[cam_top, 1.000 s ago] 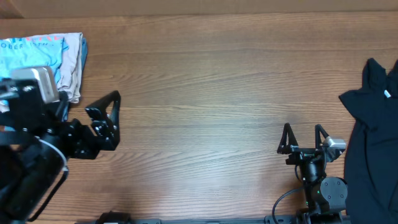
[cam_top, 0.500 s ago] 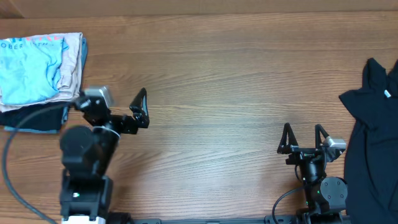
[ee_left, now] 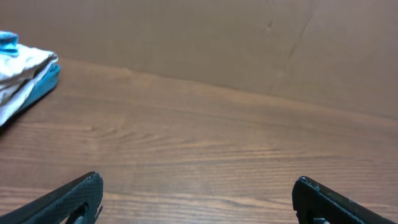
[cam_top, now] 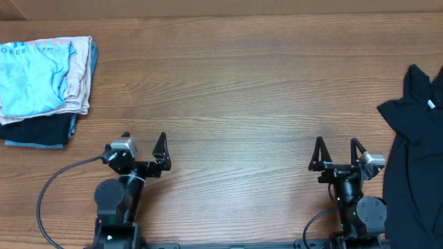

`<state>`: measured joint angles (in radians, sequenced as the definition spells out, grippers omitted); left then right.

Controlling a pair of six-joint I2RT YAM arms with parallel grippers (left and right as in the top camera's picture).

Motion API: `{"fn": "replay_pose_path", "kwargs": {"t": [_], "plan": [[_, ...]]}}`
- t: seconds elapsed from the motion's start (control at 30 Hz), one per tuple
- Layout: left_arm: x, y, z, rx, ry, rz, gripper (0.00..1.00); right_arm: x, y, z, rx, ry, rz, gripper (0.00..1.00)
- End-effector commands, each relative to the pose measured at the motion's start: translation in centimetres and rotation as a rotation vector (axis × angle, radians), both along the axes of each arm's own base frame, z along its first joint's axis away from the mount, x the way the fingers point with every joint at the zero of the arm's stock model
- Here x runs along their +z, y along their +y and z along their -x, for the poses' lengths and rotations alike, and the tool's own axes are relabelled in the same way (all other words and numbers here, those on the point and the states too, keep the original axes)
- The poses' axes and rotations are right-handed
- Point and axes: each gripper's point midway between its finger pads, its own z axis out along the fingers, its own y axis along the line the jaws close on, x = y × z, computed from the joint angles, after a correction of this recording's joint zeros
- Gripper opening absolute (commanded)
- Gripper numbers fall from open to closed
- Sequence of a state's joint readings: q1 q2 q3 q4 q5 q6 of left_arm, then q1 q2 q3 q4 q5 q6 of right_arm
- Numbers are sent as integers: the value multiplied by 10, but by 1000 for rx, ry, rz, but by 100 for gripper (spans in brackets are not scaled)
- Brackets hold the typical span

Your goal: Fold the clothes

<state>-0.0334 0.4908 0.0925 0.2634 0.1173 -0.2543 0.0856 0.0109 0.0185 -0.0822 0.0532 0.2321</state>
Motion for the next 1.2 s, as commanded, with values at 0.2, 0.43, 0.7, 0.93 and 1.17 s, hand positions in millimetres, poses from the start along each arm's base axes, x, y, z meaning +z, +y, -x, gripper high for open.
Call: {"fn": "replay_pose_path", "kwargs": {"t": [0.2, 0.43, 0.7, 0.93, 1.17], "plan": [[-28, 26, 16, 152, 31, -27, 100, -2, -1, 0, -6, -1, -1, 100], [-39, 41, 28, 234, 74, -31, 100, -2, -1, 0, -6, -1, -1, 100], [-14, 37, 31, 211, -41, -44, 100, -2, -1, 0, -6, -1, -1, 100], [-8, 24, 32, 142, -71, -86, 100, -2, -1, 0, -6, -1, -1, 100], [-9, 16, 32, 91, -73, -128, 100, -2, -1, 0, -6, -1, -1, 100]]}}
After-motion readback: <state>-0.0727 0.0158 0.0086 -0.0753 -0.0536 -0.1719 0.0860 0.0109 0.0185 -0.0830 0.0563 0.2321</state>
